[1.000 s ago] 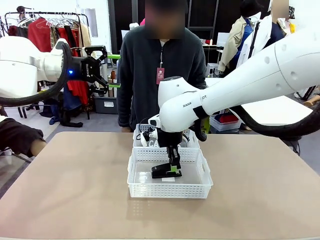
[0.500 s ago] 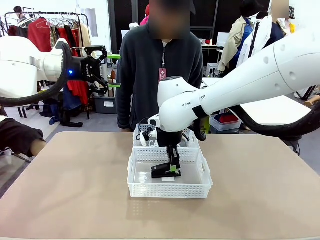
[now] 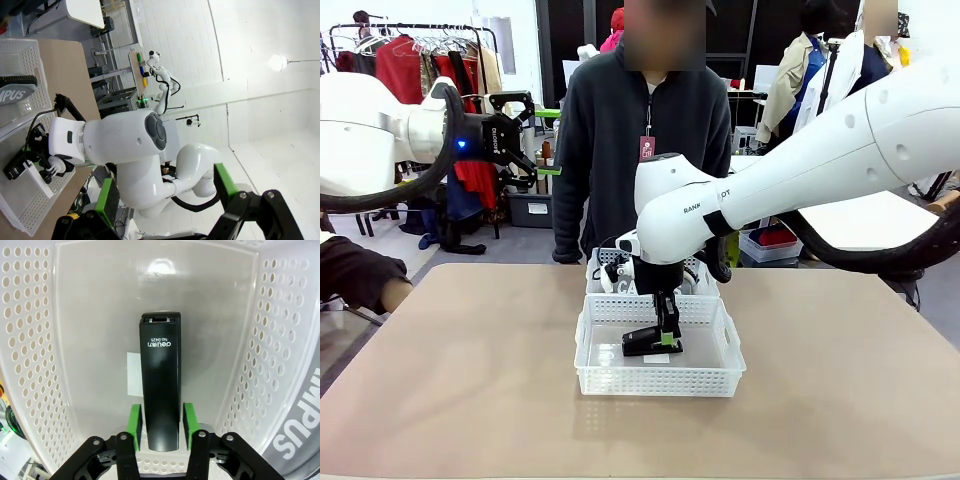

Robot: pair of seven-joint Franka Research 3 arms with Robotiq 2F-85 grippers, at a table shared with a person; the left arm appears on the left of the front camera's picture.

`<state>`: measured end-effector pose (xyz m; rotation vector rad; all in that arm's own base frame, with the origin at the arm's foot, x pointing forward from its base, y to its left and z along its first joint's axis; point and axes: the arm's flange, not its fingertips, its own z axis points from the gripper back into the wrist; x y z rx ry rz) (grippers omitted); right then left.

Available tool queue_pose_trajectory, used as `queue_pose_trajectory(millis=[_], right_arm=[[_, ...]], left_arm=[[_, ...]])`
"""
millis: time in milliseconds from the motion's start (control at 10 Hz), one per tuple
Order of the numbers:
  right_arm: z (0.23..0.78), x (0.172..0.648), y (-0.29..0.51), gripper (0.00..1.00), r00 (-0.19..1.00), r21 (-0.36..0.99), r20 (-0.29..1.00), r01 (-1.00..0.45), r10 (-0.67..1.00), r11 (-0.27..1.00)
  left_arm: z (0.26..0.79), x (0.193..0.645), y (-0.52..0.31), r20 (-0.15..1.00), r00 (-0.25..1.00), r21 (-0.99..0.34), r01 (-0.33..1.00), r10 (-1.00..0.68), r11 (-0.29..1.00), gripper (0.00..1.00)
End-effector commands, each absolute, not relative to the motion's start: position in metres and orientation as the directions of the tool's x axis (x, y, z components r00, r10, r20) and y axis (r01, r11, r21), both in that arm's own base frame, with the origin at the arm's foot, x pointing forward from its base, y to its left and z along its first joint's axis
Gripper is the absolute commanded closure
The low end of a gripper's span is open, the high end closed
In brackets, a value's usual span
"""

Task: Distribute items into two baskets.
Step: Place the picked Stapler into the Organizing basket as instructed by the person.

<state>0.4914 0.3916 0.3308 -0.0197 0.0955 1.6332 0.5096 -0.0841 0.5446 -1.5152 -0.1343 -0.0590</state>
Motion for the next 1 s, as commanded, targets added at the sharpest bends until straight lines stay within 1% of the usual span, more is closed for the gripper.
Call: queue_pose_trajectory(millis=[0,100,900], right_arm=[[0.337,0.492,0.395,0.09,-0.029,0.060,-0.061,-0.998,0.998,-0.025],[0.340,0.492,0.393,0.00,-0.025,0.059,-0.056,-0.998,0.998,-0.022],[0.370,0.489,0.376,0.00,0.010,0.063,0.032,-0.998,0.999,0.008]], left_arm=[[0.547,0.508,-0.084,0.123,0.991,-0.992,0.121,0.053,0.038,0.00],[0.547,0.508,-0.084,0.123,0.991,-0.992,0.121,0.053,0.038,0.00],[0.547,0.508,-0.084,0.123,0.991,-0.992,0.121,0.053,0.038,0.00]])
